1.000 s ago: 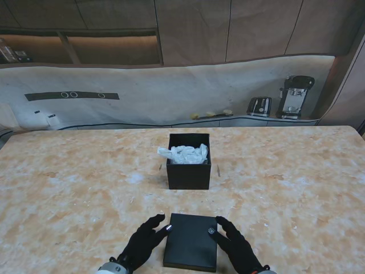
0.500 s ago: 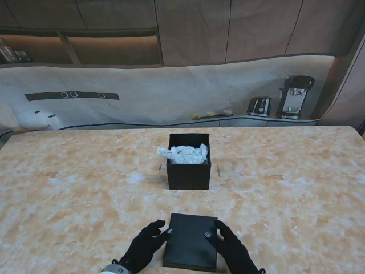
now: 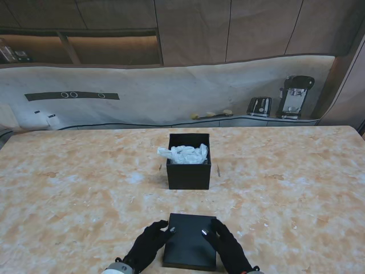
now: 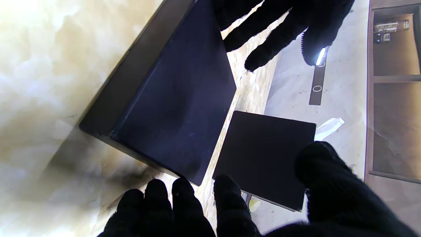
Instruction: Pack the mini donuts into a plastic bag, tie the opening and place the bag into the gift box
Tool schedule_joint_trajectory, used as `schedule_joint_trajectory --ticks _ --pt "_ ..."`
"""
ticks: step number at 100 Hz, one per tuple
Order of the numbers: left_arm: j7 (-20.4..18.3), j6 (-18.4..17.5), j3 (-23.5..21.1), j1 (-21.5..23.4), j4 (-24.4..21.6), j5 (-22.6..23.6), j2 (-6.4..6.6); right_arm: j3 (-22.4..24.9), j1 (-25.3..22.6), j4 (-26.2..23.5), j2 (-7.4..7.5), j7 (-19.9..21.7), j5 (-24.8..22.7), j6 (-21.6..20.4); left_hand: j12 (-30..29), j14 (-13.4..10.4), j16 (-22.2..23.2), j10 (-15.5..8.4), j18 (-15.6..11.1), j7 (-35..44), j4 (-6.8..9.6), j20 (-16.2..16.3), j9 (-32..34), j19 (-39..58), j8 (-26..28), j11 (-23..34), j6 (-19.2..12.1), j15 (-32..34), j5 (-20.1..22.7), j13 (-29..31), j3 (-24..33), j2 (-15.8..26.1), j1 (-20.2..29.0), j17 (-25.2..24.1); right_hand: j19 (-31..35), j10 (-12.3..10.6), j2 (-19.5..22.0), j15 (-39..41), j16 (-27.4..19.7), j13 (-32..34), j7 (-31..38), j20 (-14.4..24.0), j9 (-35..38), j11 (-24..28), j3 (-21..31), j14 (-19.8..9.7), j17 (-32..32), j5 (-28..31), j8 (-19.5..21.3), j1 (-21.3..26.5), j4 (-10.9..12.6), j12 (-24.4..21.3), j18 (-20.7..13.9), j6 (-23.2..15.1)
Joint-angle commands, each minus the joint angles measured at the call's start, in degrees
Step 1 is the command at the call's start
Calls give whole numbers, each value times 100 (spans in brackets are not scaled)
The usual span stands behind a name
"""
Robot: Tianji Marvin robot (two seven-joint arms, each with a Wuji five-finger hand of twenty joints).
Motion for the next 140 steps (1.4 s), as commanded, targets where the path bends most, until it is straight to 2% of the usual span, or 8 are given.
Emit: schedule_joint_trajectory --ticks 1,31,54,92,140 --pt "-72 60 49 15 10 -105 -56 -67 -26 62 -89 12 74 38 58 309 123 48 191 165 115 88 163 128 76 92 9 127 115 206 -30 132 35 102 0 -57 -191 37 -49 -103 41 76 -62 47 105 86 95 -24 48 -152 -165 -88 142 -39" --pt "-16 102 61 -14 -24 -455 -102 -191 64 58 -193 -273 402 -13 91 360 168 78 325 233 105 168 479 304 94 191 22 220 256 483 -18 171 207 289 56 -117 -288 79 -26 -83 119 131 -51 96 347 15 158 -21 93 -207 -191 -65 91 -26" --pt "-4 -215 58 -14 3 -791 -109 -246 70 29 -262 -470 656 -75 88 357 170 28 349 345 100 213 585 391 120 216 -29 253 338 607 3 237 410 385 91 -139 -366 199 39 -67 273 161 -37 223 563 -6 202 -32 123 -290 -225 -6 79 -24" --pt "60 -326 54 30 -60 -731 -110 -243 -55 -165 -253 -515 698 -218 74 357 156 53 335 460 97 203 579 356 114 218 -2 239 345 575 -29 288 465 361 107 -135 -412 266 76 -66 426 166 -35 298 705 -2 240 -45 100 -320 -247 25 90 11" --pt "164 -449 -45 160 -359 -542 -103 -256 -158 -486 -207 -418 759 -326 75 391 168 62 353 469 102 225 568 391 93 223 41 260 404 552 -30 284 473 310 105 -133 -418 274 80 -72 568 154 -43 313 742 1 257 -72 23 -329 -258 26 105 62"
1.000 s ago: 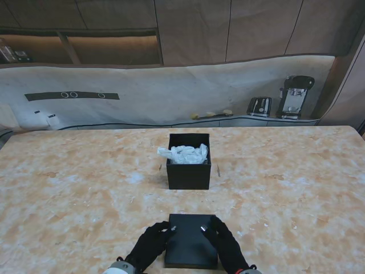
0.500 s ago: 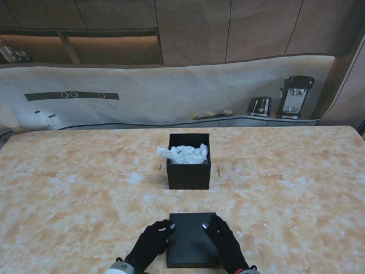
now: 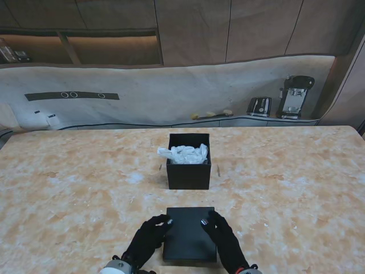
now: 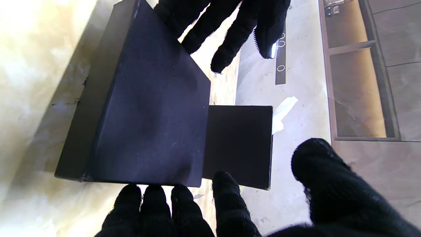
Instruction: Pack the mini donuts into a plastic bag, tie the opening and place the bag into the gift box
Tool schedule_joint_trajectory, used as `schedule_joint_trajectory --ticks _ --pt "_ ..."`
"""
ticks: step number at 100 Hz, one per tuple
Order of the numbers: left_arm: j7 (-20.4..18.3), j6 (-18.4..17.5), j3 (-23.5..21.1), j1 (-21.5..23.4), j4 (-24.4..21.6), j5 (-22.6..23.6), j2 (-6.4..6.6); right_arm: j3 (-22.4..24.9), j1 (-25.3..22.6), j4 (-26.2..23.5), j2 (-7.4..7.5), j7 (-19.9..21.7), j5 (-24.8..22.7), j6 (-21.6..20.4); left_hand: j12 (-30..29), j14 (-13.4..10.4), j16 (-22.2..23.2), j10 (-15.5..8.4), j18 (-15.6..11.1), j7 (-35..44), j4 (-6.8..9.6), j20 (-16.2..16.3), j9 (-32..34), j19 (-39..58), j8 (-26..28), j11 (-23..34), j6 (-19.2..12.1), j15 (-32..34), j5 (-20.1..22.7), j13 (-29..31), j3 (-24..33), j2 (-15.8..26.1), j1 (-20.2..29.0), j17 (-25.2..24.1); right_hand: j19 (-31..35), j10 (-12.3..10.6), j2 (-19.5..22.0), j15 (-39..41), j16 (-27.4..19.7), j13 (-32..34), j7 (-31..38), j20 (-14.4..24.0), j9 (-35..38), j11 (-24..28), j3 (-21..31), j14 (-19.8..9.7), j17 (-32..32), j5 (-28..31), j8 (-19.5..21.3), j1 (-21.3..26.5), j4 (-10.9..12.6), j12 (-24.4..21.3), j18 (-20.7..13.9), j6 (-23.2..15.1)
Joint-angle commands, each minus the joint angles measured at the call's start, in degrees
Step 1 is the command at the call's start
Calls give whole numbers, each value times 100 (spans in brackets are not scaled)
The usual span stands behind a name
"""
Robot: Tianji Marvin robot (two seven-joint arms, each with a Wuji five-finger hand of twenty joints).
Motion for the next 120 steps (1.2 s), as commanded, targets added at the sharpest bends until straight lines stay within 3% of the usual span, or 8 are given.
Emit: schedule_joint_trajectory --ticks 1,53,120 --pt "-97 -66 25 74 -179 33 -36 -86 -78 -119 -33 160 51 -39 113 19 99 -484 -129 178 102 86 398 97 47 353 6 194 155 112 -37 214 120 -25 19 -223 -181 307 157 170 76 38 264 491 65 -66 67 -71 -50 -179 -147 67 -85 -13" --pt "-123 -379 -121 46 -349 311 8 -205 99 -302 -19 184 93 -226 110 -11 104 -504 -153 122 103 68 375 69 14 349 49 183 193 98 -28 211 217 -41 14 -198 -207 408 211 182 364 -15 276 684 136 -99 155 -85 -185 -186 -160 150 -71 96" --pt "4 -489 -112 -399 -549 375 -32 -473 856 -327 -124 8 233 -261 112 0 110 -497 -156 126 100 80 405 96 23 355 60 185 243 126 -32 240 261 -23 46 -192 -203 419 217 184 586 -15 279 720 118 -105 155 -111 -329 -162 -153 160 -62 118"
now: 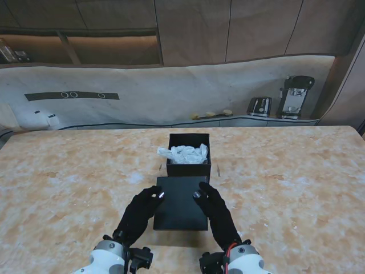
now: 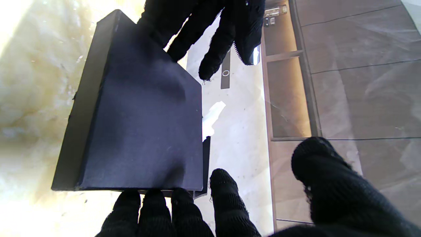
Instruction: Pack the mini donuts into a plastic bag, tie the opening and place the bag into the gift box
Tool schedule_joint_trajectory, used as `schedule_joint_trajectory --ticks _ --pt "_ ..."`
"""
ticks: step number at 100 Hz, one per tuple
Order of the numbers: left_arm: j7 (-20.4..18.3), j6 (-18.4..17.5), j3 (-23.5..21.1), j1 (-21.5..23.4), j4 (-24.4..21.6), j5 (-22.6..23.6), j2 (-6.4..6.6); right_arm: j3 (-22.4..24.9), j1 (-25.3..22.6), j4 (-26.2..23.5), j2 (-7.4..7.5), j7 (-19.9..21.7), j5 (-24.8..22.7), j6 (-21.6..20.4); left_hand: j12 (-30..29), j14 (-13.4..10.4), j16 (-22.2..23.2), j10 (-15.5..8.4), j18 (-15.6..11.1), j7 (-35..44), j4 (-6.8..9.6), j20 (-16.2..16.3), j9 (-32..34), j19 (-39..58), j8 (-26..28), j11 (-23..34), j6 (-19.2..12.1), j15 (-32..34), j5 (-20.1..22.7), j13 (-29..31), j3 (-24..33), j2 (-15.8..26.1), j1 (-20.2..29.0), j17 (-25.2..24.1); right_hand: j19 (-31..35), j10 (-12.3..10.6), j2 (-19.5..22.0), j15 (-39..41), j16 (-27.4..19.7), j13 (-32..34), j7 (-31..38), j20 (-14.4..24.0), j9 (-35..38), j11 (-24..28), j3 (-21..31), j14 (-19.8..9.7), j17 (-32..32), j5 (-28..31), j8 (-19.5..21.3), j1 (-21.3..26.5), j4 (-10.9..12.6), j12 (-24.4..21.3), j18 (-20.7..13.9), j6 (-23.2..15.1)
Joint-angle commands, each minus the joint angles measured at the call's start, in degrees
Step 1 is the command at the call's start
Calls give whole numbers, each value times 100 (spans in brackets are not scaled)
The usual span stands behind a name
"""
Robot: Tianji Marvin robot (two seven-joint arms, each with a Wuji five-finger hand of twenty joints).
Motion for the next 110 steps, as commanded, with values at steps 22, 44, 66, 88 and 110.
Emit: schedule_joint_trajectory --ticks 22,44,66,88,110 --pt "-112 2 73 -356 -220 -53 -105 -229 438 -9 -169 100 113 12 259 -223 130 -811 -368 113 100 77 419 99 21 732 12 486 110 229 -42 232 169 18 393 -189 -120 619 222 358 176 69 463 731 33 -104 215 -104 -77 -147 -150 164 -121 -9" --pt "-84 53 58 -668 -177 -54 -131 -344 843 97 -243 -1 160 69 264 -226 138 -815 -364 86 101 74 430 94 9 739 51 490 152 241 -34 231 185 19 397 -182 -115 621 224 358 255 67 459 741 13 -100 211 -122 -105 -134 -144 168 -109 -6" --pt "-120 118 22 -973 -91 -106 -146 -381 1169 217 -322 -105 288 174 264 -234 140 -824 -376 71 101 69 422 85 9 735 37 484 160 243 -34 241 192 23 398 -185 -110 631 229 358 323 62 461 754 -6 -98 210 -130 -126 -119 -140 173 -112 17" --pt "-178 228 17 -1402 119 -182 -168 -434 1589 402 -417 -207 444 326 266 -244 143 -829 -381 71 99 71 435 90 15 740 12 483 158 252 -37 244 198 32 400 -183 -107 628 228 356 382 57 460 768 -28 -102 211 -139 -148 -97 -137 179 -114 30" --pt "-215 442 -36 -1826 359 -356 -210 -493 2006 610 -513 -287 622 496 264 -227 144 -806 -371 80 102 72 442 93 19 739 56 483 163 268 -34 231 208 51 404 -175 -107 620 223 358 436 54 459 771 -56 -100 216 -148 -169 -69 -134 179 -103 66"
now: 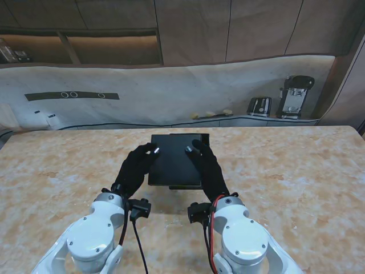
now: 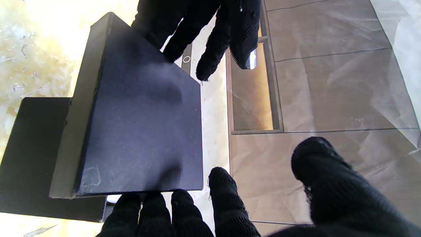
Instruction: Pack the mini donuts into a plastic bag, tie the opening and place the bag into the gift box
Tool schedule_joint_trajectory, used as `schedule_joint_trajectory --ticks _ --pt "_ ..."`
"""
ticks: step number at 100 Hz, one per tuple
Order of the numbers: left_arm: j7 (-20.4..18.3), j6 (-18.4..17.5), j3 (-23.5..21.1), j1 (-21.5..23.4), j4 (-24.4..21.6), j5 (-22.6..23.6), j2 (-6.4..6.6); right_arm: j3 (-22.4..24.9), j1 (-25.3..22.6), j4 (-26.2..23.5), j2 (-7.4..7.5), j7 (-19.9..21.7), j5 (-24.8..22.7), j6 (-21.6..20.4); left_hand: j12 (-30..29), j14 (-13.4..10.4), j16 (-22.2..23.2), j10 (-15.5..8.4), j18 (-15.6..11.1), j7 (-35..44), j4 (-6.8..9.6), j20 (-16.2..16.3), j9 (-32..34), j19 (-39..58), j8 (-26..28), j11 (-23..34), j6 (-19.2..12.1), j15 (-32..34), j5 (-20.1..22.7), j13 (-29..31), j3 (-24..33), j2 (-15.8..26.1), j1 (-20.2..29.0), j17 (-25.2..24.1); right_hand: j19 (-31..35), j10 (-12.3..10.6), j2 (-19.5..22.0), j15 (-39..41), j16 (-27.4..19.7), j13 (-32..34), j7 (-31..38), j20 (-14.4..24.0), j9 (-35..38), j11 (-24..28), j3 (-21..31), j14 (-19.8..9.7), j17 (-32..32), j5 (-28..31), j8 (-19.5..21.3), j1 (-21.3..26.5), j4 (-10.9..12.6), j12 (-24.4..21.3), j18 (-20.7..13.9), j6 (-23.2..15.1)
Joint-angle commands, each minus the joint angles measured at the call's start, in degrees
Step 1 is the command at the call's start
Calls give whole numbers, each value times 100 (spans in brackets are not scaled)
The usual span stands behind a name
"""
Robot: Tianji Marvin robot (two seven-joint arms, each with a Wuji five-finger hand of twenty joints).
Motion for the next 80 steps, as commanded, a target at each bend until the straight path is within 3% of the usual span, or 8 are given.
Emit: schedule_joint_trajectory --ticks 1,43,80 --pt "-196 22 66 -154 -41 -86 -90 -129 83 31 -138 181 106 52 272 -289 160 -902 -421 79 102 72 508 112 18 807 11 563 91 388 -35 230 141 79 542 -175 -108 697 225 441 145 136 537 773 -59 -100 290 -149 -71 -70 -134 180 -88 -5" --pt "-172 404 47 -902 388 -373 -191 -198 883 497 -297 127 354 376 266 -296 157 -929 -424 38 101 76 518 118 -10 815 -16 569 149 406 -31 221 165 98 529 -164 -91 642 197 423 223 124 530 764 -145 -95 243 -151 -99 -5 -126 174 -84 91" --pt "-91 593 146 -1405 852 -723 -299 -164 1239 825 -350 155 412 547 262 -306 154 -931 -429 55 100 79 534 121 -5 814 -17 575 168 417 -28 219 211 114 516 -159 -88 582 165 418 266 126 531 738 -204 -94 184 -168 -125 50 -114 160 -84 130"
